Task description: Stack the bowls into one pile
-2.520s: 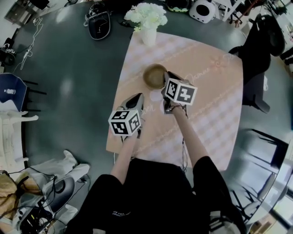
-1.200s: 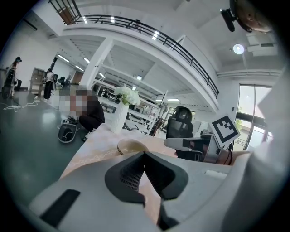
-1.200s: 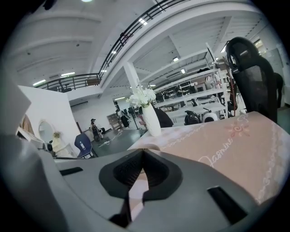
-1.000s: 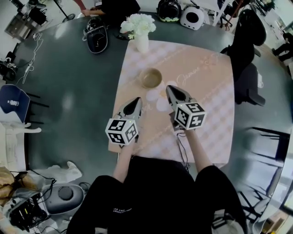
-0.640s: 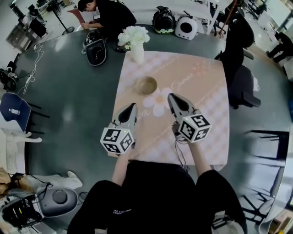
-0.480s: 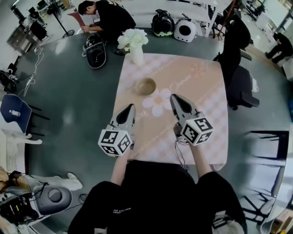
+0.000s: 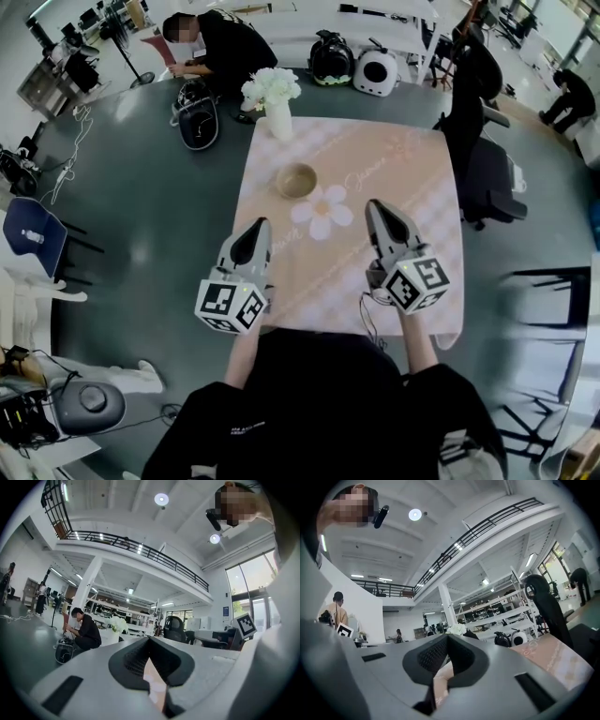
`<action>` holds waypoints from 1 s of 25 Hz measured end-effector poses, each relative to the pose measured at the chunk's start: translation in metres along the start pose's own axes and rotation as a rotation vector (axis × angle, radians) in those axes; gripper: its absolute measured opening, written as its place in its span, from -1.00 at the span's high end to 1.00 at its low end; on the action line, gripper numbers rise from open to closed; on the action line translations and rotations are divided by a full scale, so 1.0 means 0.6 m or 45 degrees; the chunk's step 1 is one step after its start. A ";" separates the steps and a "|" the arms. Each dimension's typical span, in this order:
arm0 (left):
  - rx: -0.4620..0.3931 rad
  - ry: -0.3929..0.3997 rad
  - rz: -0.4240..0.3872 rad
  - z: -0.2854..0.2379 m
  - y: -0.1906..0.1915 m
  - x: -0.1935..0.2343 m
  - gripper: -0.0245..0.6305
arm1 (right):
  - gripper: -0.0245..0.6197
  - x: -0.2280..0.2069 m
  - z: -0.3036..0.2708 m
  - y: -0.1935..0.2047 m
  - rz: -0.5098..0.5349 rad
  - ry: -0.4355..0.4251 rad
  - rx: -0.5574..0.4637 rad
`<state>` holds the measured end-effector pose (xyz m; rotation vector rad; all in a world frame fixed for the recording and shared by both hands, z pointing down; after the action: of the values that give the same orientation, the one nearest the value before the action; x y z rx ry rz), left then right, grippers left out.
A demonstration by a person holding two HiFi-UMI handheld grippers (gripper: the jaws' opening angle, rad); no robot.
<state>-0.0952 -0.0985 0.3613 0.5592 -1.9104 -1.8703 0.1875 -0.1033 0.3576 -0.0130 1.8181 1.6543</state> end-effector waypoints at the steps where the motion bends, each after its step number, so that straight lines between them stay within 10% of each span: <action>1: -0.006 -0.008 -0.002 0.003 -0.003 0.001 0.93 | 0.94 0.000 0.006 -0.005 0.003 0.011 -0.013; 25: 0.005 -0.060 -0.108 0.029 -0.011 -0.013 0.93 | 0.95 -0.009 0.061 -0.013 0.089 0.129 -0.003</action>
<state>-0.0981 -0.0796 0.3545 0.6120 -1.9487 -1.9488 0.2120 -0.0745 0.3546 -0.0347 1.9117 1.7326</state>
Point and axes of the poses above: the fingertips, and each gripper's own axes: z backward along the fingers, x to its left, y out of its underside, the point moved 8 cm from there along z, backward along the fingers, and after that the axes turned 12 degrees about -z, right-handed, at the moved point
